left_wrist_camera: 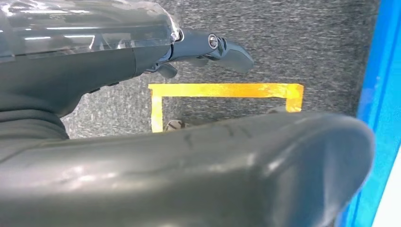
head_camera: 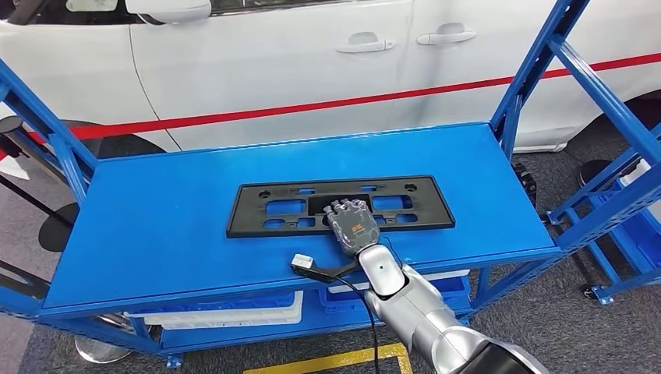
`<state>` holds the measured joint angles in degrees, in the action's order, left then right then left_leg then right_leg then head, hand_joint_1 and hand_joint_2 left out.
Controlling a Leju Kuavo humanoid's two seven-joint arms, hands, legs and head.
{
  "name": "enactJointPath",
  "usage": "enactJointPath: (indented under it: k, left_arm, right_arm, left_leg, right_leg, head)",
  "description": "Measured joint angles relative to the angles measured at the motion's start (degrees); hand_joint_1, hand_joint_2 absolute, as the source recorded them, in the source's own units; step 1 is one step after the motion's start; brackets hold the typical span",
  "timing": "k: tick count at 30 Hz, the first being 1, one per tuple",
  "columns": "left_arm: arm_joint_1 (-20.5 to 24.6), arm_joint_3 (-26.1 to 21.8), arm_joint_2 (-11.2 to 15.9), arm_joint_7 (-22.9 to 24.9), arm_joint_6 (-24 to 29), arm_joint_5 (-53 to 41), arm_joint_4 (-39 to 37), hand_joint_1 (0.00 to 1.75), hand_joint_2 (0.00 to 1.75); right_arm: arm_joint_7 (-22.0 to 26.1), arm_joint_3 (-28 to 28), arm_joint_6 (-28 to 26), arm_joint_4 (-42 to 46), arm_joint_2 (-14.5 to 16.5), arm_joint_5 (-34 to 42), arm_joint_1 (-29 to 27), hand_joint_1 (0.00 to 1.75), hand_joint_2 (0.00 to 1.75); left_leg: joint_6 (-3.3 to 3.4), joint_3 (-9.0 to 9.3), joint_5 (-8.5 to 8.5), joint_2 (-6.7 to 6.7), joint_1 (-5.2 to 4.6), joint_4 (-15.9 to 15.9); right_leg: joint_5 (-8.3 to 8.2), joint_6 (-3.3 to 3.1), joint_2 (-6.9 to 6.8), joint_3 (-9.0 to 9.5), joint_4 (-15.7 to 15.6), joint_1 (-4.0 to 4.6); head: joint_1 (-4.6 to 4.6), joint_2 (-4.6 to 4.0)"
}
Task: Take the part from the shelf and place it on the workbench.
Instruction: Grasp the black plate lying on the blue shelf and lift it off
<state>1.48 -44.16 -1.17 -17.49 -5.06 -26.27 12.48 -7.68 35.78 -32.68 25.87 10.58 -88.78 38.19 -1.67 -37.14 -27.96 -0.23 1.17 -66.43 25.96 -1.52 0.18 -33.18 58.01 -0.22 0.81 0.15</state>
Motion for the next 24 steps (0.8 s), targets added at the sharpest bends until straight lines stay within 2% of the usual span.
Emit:
enactJointPath:
  k: [2, 3, 5, 7, 9, 11, 12, 13, 14, 16, 17, 18, 20, 22, 24]
  left_arm:
    - [0.2, -0.1, 0.2, 0.4, 0.3, -0.3, 0.0, 0.00, 0.00]
    - [0.2, -0.3, 0.2, 0.8, 0.5, -0.3, 0.0, 0.00, 0.00]
    - [0.3, -0.9, 0.2, 1.3, 0.0, 0.4, 0.0, 0.00, 0.00]
    - [0.3, -1.8, 0.3, 1.6, -1.1, 1.5, 0.0, 0.00, 0.00]
    - [0.3, -2.9, 0.3, 1.8, -2.0, 2.2, 0.0, 0.00, 0.00]
    - [0.2, -4.0, 0.3, 2.2, -2.3, 2.6, 0.0, 0.00, 0.00]
    - [0.1, -4.5, 0.3, 2.5, -2.4, 2.7, 0.0, 0.00, 0.00]
    - [0.0, -5.0, 0.3, 2.8, -2.3, 2.9, 0.0, 0.00, 0.00]
    - [0.0, -5.5, 0.3, 3.0, -2.2, 3.0, 0.0, 0.00, 0.00]
    - [0.0, -6.3, 0.3, 3.3, -2.0, 3.2, 0.0, 0.00, 0.00]
    - [0.0, -6.7, 0.3, 3.4, -1.9, 3.3, 0.0, 0.00, 0.00]
    - [0.0, -7.0, 0.3, 3.5, -1.9, 3.3, 0.0, 0.00, 0.00]
    - [0.0, -7.5, 0.3, 3.6, -1.9, 3.3, 0.0, 0.00, 0.00]
    - [0.1, -7.8, 0.3, 3.7, -1.6, 3.3, 0.0, 0.00, 0.00]
    - [0.1, -8.2, 0.3, 4.4, -1.0, 3.2, 0.0, 0.00, 0.00]
  right_arm:
    - [4.9, -1.3, -0.3, 0.3, 0.2, 4.4, 0.1, 1.75, 1.75]
    - [9.2, -2.4, -0.5, 0.8, 0.4, 8.3, 0.1, 1.75, 1.75]
    - [20.9, -4.8, -0.3, 3.6, 0.8, 19.6, -0.6, 1.75, 1.75]
    - [32.1, -6.9, 1.5, 9.0, 1.0, 32.2, -2.0, 1.75, 1.75]
    - [39.1, -8.0, 5.0, 16.1, 0.9, 43.9, -3.8, 1.75, 1.75]
    - [43.7, -8.2, 11.4, 25.0, 0.1, 57.5, -6.3, 1.75, 1.75]
    - [45.3, -8.2, 15.3, 29.9, -0.4, 64.6, -7.7, 1.75, 1.75]
    - [46.4, -8.2, 19.1, 34.6, -1.0, 71.1, -9.1, 1.75, 1.75]
    - [47.1, -8.2, 22.5, 39.2, -1.6, 76.4, -10.2, 1.75, 1.75]
    - [47.5, -8.2, 27.1, 47.2, -2.6, 82.9, -11.6, 1.75, 1.75]
    - [47.6, -8.2, 28.4, 50.8, -3.1, 84.5, -12.1, 1.75, 1.75]
    - [47.7, -8.3, 29.0, 53.5, -3.5, 85.2, -12.5, 1.75, 1.75]
    - [47.8, -8.3, 29.8, 57.8, -4.2, 85.8, -13.5, 1.75, 1.75]
    - [47.8, -8.3, 32.5, 61.2, -4.6, 88.1, -14.3, 1.75, 1.75]
    - [47.7, -8.8, 39.8, 64.5, -4.7, 93.7, -15.1, 1.75, 1.75]
  left_leg:
    - [0.30, 2.89, 2.03, -0.01, -0.06, 6.1]
    - [0.53, 3.38, 2.07, -0.04, -0.14, 7.2]
    - [1.18, 3.37, 2.02, -0.11, -0.15, 7.3]
    - [1.88, 3.45, 2.27, -0.02, 0.04, 7.7]
    - [2.44, 3.51, 2.43, 0.05, 0.16, 7.9]
    - [2.65, 3.46, 2.41, 0.01, 0.15, 7.9]
    - [2.66, 3.46, 2.40, -0.03, 0.14, 7.9]
    - [2.65, 3.46, 2.37, -0.07, 0.14, 7.9]
    - [2.62, 3.49, 2.34, -0.10, 0.14, 7.8]
    - [2.40, 3.55, 2.22, -0.14, 0.03, 7.8]
    - [2.19, 3.55, 2.17, -0.15, -0.07, 7.8]
    - [1.92, 3.53, 2.13, -0.16, -0.15, 7.8]
    - [1.25, 3.60, 2.19, -0.15, -0.24, 8.0]
    - [0.65, 3.46, 1.53, -0.09, -0.18, 7.5]
    - [0.29, 1.66, -1.40, -0.04, -0.08, 3.1]
  right_leg:
    - [0.40, 0.49, 0.18, -0.22, 0.7, 0.22]
    - [0.48, 0.73, 0.26, -0.39, 0.9, 0.33]
    - [0.43, 1.17, 0.41, -0.55, 1.0, 0.44]
    - [1.40, 1.72, 0.37, -0.96, 2.0, 0.32]
    - [4.50, 2.29, 0.23, -3.25, 7.1, 0.08]
    - [7.74, 2.63, 0.16, -6.89, 14.6, -0.12]
    - [8.14, 2.70, 0.14, -8.04, 16.8, -0.18]
    - [7.44, 2.68, 0.13, -8.21, 16.9, -0.21]
    - [5.67, 2.57, 0.12, -7.18, 14.5, -0.22]
    - [1.80, 2.14, 0.11, -3.36, 6.5, -0.07]
    - [0.64, 1.93, 0.13, -1.84, 3.2, 0.06]
    - [0.25, 1.76, 0.15, -1.06, 1.4, 0.22]
    - [0.27, 1.38, 0.22, -0.94, 0.8, 0.36]
    - [0.02, 0.71, 0.16, -0.74, 0.3, 0.09]
    - [-0.24, 0.08, -0.03, -0.53, -0.1, -0.10]
  head:
    - [0.01, 0.00]
    - [0.02, -0.01]
    - [0.01, -0.01]
    - [-0.03, -0.01]
    - [-0.12, -0.01]
    - [-0.19, -0.01]
    - [-0.19, -0.01]
    - [-0.20, -0.01]
    - [-0.20, 0.00]
    - [-0.19, 0.00]
    - [-0.18, 0.00]
    - [-0.16, 0.00]
    - [-0.13, 0.00]
    - [-0.11, -0.01]
    - [-0.05, -0.01]
